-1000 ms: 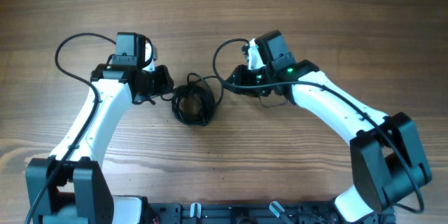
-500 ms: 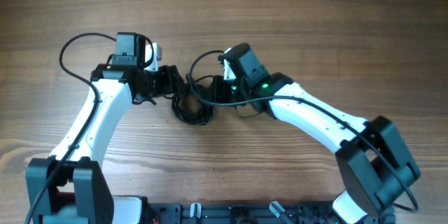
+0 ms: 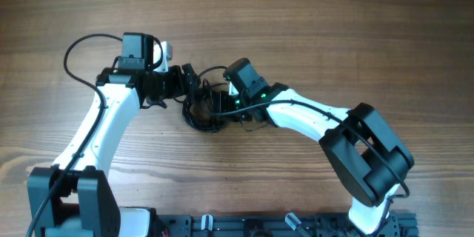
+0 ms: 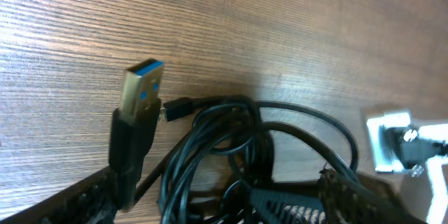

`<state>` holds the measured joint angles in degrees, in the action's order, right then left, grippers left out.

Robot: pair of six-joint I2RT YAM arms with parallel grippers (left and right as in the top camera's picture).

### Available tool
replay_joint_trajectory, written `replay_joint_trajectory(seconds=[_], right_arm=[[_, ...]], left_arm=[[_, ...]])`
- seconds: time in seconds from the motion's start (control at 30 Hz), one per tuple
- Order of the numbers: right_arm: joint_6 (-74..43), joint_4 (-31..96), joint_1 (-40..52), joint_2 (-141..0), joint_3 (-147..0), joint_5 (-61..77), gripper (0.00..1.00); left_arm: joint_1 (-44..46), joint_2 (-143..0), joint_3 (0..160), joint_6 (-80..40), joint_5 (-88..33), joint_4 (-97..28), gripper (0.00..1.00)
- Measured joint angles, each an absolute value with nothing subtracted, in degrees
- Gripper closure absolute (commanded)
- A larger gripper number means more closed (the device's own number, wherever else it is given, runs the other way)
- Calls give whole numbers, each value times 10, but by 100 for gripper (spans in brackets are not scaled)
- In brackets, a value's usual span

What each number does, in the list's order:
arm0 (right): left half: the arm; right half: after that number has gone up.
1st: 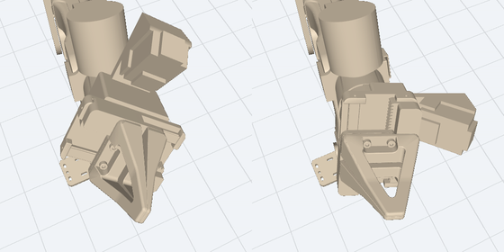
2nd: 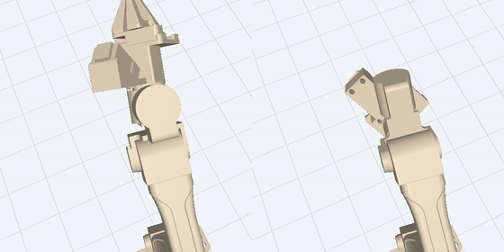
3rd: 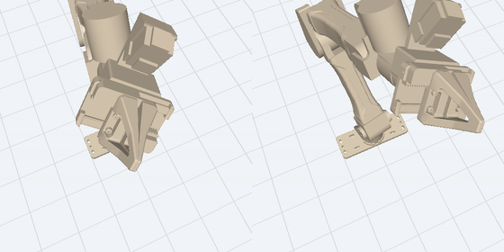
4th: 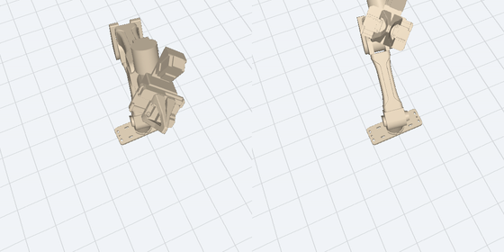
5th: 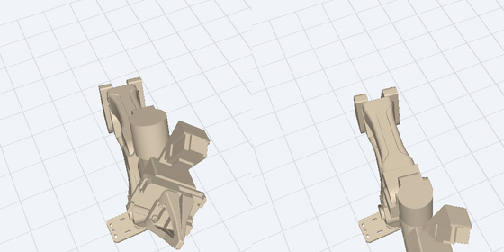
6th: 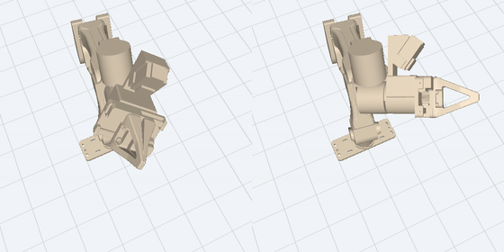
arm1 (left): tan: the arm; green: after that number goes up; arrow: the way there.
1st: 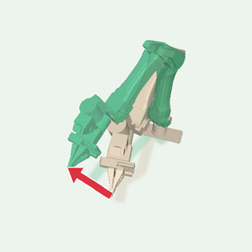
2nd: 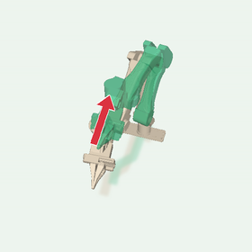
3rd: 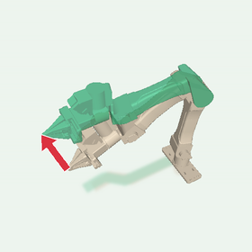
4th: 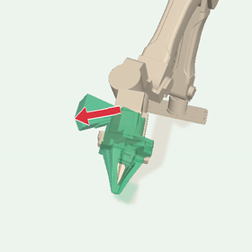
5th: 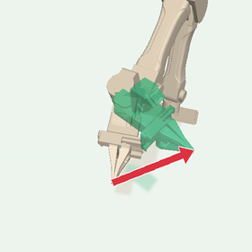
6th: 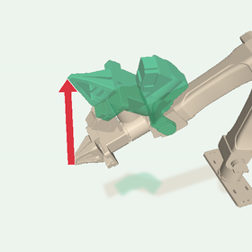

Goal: Untangle cables

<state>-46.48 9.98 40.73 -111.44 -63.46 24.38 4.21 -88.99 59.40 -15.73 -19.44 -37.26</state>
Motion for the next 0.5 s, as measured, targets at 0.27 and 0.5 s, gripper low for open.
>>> replay_joint_trajectory(seconds=[0.27,0.5], right_arm=[[-442,48,407,-1115,-635,305,95],[-432,39,407,-1115,-635,328,95]], left_arm=[[41,-890,593,-246,-324,-314,0],[66,-890,592,-254,-247,-390,16]])
